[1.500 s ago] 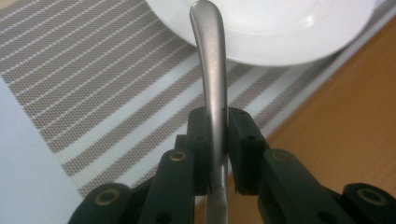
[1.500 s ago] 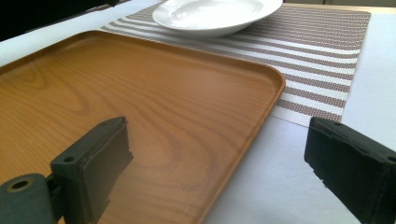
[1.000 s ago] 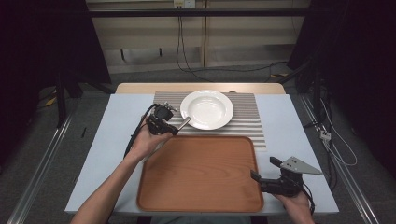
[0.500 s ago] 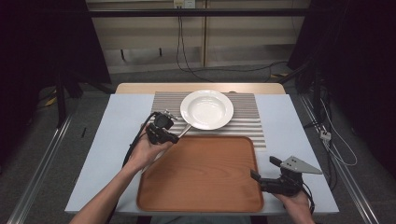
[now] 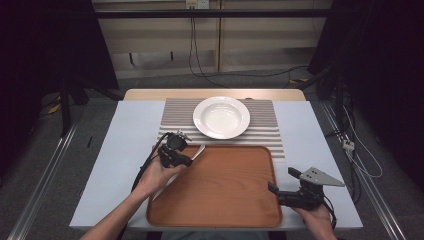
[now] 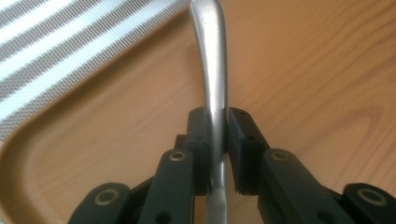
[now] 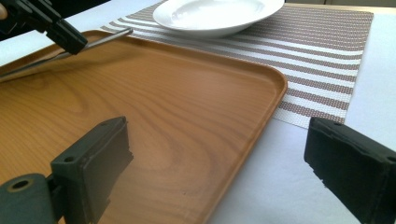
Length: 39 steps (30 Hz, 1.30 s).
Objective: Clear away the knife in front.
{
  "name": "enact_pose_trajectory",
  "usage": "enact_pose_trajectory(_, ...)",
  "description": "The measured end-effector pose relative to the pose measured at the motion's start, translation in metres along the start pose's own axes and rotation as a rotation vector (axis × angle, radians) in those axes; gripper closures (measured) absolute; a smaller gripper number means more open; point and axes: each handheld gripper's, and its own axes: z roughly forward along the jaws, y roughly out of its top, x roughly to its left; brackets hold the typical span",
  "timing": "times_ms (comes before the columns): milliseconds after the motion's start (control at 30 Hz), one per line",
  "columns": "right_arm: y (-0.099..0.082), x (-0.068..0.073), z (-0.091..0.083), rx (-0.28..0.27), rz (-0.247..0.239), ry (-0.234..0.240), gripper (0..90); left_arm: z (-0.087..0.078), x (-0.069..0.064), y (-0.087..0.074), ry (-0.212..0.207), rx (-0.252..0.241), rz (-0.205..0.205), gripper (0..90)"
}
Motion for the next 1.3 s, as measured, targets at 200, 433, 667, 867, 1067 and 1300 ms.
enact_pose_trajectory(200, 0.0, 0.0, -0.002, -0.001, -0.011, -0.01, 6.8, -0.001, -0.003, -0.002, 0.008, -0.007, 0.003, 79.8)
enact_pose_trajectory(433, 0.0, 0.004, -0.001, 0.002, -0.025, -0.007, 6.9, 0.004, -0.008, -0.013, 0.011, 0.034, 0.003, 79.8)
enact_pose_trajectory(667, 0.001, 0.003, -0.002, 0.003, -0.024, -0.003, 6.9, 0.005, -0.009, -0.018, 0.013, 0.032, 0.0, 79.7)
enact_pose_trajectory(867, 0.001, 0.006, -0.001, 0.006, -0.038, 0.002, 6.9, 0.004, -0.007, -0.021, 0.002, 0.017, -0.011, 63.7)
enact_pose_trajectory(1067, 0.0, 0.004, 0.0, 0.007, -0.029, 0.008, 6.9, -0.001, -0.001, -0.019, 0.015, -0.064, 0.003, 40.4)
enact_pose_trajectory(1300, 0.0, 0.003, -0.001, 0.003, -0.018, 0.01, 6.9, -0.002, -0.007, -0.015, -0.004, -0.183, 0.034, 27.4)
